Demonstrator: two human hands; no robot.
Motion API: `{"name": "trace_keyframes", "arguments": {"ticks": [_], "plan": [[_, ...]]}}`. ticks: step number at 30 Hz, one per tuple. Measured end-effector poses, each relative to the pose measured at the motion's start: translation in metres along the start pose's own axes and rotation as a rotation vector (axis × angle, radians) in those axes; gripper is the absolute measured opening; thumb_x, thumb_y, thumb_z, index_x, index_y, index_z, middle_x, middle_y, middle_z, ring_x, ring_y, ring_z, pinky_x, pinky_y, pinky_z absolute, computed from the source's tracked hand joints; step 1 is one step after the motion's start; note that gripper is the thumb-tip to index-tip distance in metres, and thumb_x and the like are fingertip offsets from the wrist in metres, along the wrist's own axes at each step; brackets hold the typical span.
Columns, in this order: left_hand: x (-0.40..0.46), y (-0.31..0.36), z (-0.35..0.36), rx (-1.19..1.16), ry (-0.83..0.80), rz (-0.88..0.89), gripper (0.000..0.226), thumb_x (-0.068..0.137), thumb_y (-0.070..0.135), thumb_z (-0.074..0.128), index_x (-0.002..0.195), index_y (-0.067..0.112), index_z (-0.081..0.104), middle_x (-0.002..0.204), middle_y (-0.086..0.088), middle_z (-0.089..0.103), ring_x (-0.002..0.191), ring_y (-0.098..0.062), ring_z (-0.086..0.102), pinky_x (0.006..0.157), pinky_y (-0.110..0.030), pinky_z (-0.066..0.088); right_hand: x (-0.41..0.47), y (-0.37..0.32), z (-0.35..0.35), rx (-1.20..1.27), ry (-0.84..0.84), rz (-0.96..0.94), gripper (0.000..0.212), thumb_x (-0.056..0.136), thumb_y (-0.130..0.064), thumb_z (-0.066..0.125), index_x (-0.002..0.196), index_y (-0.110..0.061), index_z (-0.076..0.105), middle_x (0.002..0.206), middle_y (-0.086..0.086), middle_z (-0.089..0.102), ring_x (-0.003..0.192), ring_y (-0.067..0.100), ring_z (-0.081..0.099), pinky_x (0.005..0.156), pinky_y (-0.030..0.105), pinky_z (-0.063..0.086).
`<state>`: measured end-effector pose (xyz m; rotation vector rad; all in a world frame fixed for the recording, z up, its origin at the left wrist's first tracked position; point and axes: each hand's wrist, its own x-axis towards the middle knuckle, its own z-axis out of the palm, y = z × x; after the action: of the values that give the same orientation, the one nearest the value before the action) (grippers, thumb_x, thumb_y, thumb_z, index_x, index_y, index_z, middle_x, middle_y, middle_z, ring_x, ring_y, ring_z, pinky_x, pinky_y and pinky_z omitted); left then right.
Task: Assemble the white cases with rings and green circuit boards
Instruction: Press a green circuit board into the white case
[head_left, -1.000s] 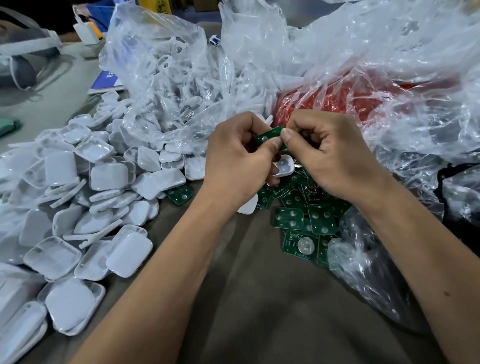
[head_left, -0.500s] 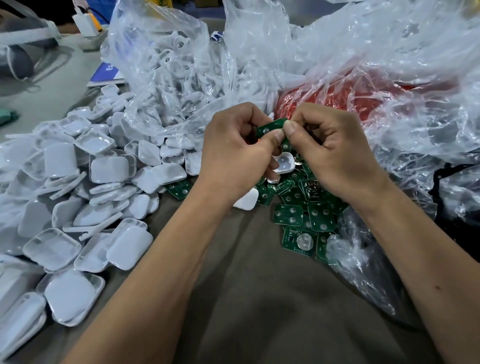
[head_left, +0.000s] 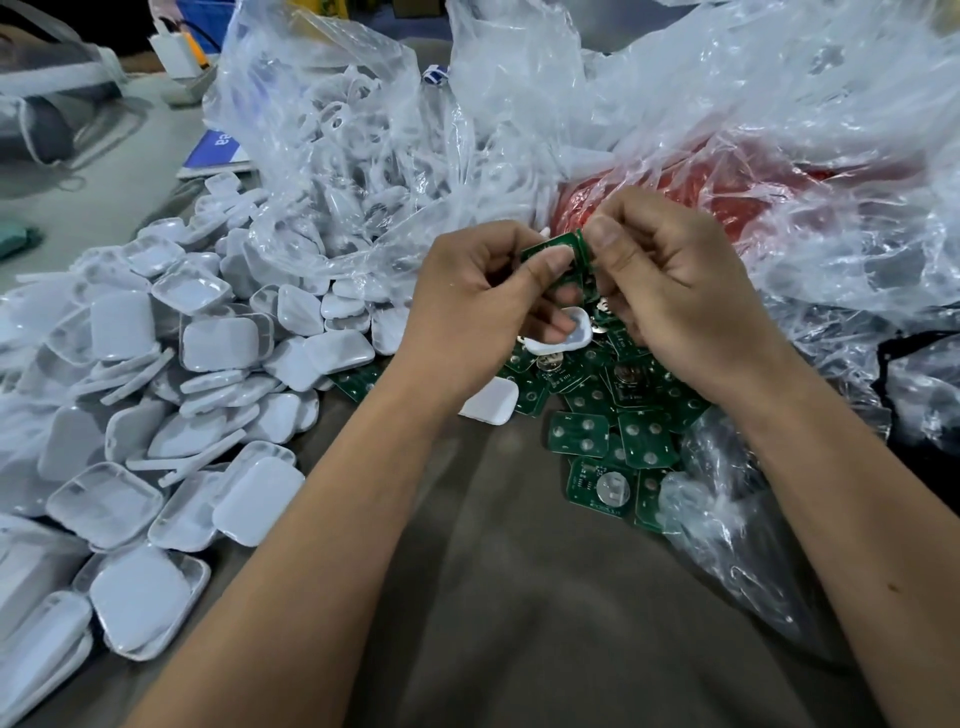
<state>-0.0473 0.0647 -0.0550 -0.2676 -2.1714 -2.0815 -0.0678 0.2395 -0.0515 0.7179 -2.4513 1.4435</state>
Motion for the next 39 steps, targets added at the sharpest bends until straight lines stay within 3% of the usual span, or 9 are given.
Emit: {"name": "trace_keyframes", "arguments": {"ticks": [8,13,19,23,27,30,32,35,39], "plan": [[-0.002,0.005,-0.002,-0.212,-0.14,-0.108,0.014,0.102,0.006,0.056,0.09,0.001,0.063,0.07,-0.011,0.071,0.052,-0.012,0.063,0.049,-0.018,0.047,0.0,-0.002,0.001,0.087,-0.013,-0.044,0.029,0.111,-0.017,0.049,0.087,0.0,0.054,0.058,-0.014,0.043,0.049,0.003,0.041,0.051,0.01,0.031],[-0.005,0.003,0.002,-0.314,-0.112,-0.158,0.014,0.101,0.006,0.057,0.09,0.001,0.063,0.067,-0.01,0.07,0.053,-0.011,0.064,0.049,-0.015,0.048,0.0,-0.004,0.006,-0.056,0.062,-0.118,0.028,0.109,-0.013,0.05,0.085,0.0,0.055,0.065,-0.007,0.045,0.059,0.003,0.039,0.057,0.019,0.032],[-0.005,-0.007,0.017,0.027,0.115,0.042,0.013,0.098,0.003,0.064,0.088,-0.003,0.07,0.063,-0.011,0.069,0.05,-0.021,0.067,0.049,-0.028,0.053,-0.004,-0.001,0.019,-0.135,0.156,-0.016,0.027,0.107,-0.016,0.055,0.081,-0.009,0.053,0.065,-0.007,0.047,0.062,0.01,0.041,0.057,0.027,0.034],[-0.008,-0.007,0.019,0.174,0.154,0.166,0.014,0.098,0.007,0.066,0.089,-0.002,0.071,0.066,-0.01,0.07,0.052,-0.019,0.07,0.049,-0.033,0.056,-0.002,-0.003,0.017,0.1,0.137,0.091,0.03,0.108,-0.018,0.053,0.079,-0.009,0.054,0.059,-0.012,0.046,0.054,0.004,0.04,0.052,0.017,0.033],[-0.003,-0.001,0.008,-0.114,-0.007,0.047,0.013,0.101,0.002,0.06,0.09,-0.001,0.067,0.064,-0.008,0.067,0.05,-0.014,0.062,0.048,-0.02,0.047,-0.004,-0.009,0.017,0.407,0.054,0.115,0.032,0.112,-0.017,0.045,0.081,-0.017,0.05,0.055,-0.011,0.05,0.045,0.002,0.043,0.042,0.016,0.032],[-0.002,0.001,0.0,-0.255,-0.109,-0.07,0.02,0.102,0.005,0.056,0.085,0.008,0.066,0.064,-0.005,0.068,0.05,-0.009,0.059,0.047,-0.015,0.043,-0.003,-0.009,0.018,0.224,0.057,0.007,0.029,0.112,-0.019,0.045,0.084,-0.01,0.05,0.062,-0.005,0.047,0.051,0.003,0.04,0.051,0.015,0.034],[-0.002,0.001,-0.004,-0.318,-0.159,-0.109,0.023,0.103,0.006,0.054,0.084,0.01,0.067,0.066,-0.005,0.068,0.051,-0.008,0.059,0.048,-0.014,0.043,-0.003,-0.009,0.019,0.14,0.066,-0.045,0.028,0.111,-0.018,0.044,0.087,-0.005,0.05,0.063,-0.011,0.044,0.054,0.002,0.038,0.054,0.016,0.032],[-0.002,0.001,-0.006,-0.384,-0.192,-0.15,0.024,0.103,0.007,0.052,0.083,0.01,0.065,0.067,-0.007,0.069,0.051,-0.008,0.059,0.047,-0.013,0.043,-0.003,-0.01,0.018,0.126,0.059,-0.06,0.031,0.112,-0.017,0.043,0.088,0.002,0.048,0.063,-0.014,0.04,0.054,0.005,0.037,0.054,0.019,0.032],[-0.002,-0.001,-0.007,-0.44,-0.208,-0.194,0.024,0.101,0.008,0.053,0.081,0.012,0.066,0.067,-0.008,0.068,0.051,-0.008,0.058,0.046,-0.011,0.044,-0.003,-0.012,0.017,0.129,0.033,-0.053,0.032,0.113,-0.018,0.042,0.09,0.004,0.047,0.066,-0.003,0.041,0.057,0.016,0.039,0.053,0.027,0.035]]}}
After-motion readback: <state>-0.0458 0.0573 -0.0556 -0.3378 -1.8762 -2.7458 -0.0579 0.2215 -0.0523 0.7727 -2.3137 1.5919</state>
